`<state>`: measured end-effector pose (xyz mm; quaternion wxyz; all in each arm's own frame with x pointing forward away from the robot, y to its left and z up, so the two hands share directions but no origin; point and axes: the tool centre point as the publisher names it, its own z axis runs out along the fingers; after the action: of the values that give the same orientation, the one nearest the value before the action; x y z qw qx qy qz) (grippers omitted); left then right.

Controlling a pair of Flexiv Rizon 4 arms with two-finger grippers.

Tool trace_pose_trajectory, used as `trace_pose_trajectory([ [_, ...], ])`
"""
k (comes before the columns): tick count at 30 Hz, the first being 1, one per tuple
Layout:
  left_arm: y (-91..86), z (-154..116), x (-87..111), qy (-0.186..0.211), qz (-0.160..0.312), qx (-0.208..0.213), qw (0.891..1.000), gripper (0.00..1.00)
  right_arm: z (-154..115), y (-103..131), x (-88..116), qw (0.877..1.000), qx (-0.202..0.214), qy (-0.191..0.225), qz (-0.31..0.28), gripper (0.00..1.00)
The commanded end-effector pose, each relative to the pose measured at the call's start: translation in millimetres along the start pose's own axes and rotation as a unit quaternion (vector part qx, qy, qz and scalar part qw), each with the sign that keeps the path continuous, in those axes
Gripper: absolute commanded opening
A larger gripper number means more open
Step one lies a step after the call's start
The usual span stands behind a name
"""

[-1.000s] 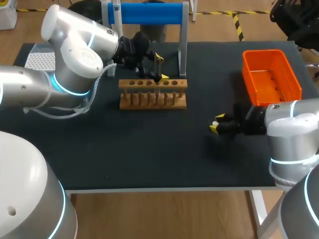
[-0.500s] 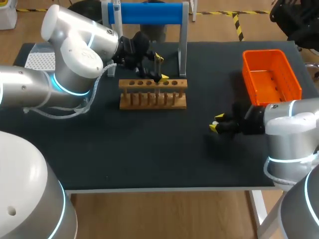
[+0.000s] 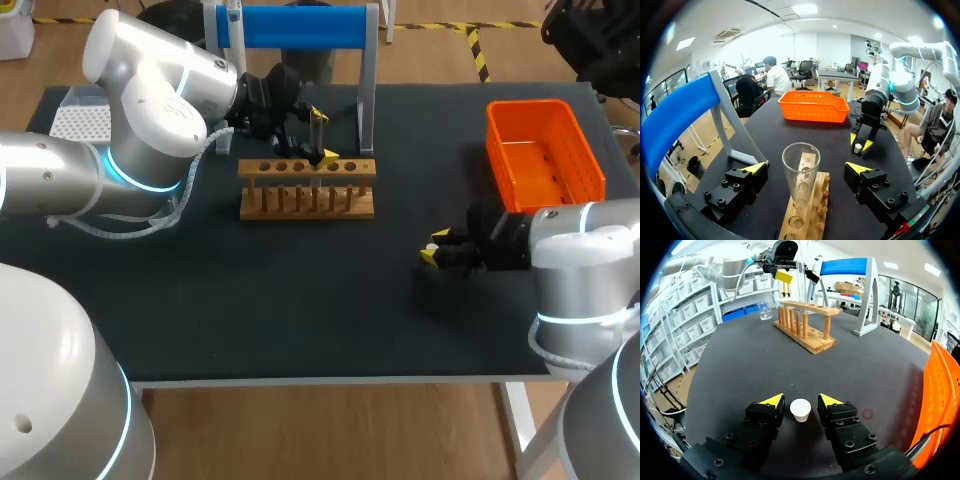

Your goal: Invert the test tube, pick up the pipette, mount the tip to pipette, aspirate from beaker and dispense into the tube, eject the tip, return the pipette, and cap with the stopper.

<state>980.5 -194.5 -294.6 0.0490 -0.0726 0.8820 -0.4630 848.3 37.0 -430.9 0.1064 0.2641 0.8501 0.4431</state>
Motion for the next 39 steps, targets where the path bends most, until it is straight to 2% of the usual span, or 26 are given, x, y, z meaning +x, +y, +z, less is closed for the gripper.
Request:
trace_pose_trajectory([
  [1,0.0,-0.5,-0.5,0.002,0.000,-0.001,1.000,1.00,0.5,-0.4,1.5,1.000,-0.001,-0.003,0.000,0.42],
  [7,0.0,-0.5,-0.5,0.002,0.000,-0.001,1.000,1.00,0.3,-0.3,1.6,1.000,-0.002,-0.003,0.000,0.34],
  [15,0.0,-0.5,-0.5,0.002,0.000,-0.001,1.000,1.00,0.4,-0.8,1.1,1.000,0.000,-0.005,0.002,0.30],
  [21,0.0,-0.5,-0.5,0.002,0.000,-0.001,1.000,1.00,0.8,-1.6,0.6,1.000,0.002,-0.004,0.003,0.00],
  [29,0.0,-0.5,-0.5,0.002,0.000,-0.001,1.000,1.00,-3.3,9.3,-1.6,1.000,-0.005,0.000,0.001,0.00],
  [39,0.0,-0.5,-0.5,0.002,0.000,-0.001,1.000,1.00,-15.7,57.9,-6.8,0.998,-0.012,0.048,-0.038,0.00],
])
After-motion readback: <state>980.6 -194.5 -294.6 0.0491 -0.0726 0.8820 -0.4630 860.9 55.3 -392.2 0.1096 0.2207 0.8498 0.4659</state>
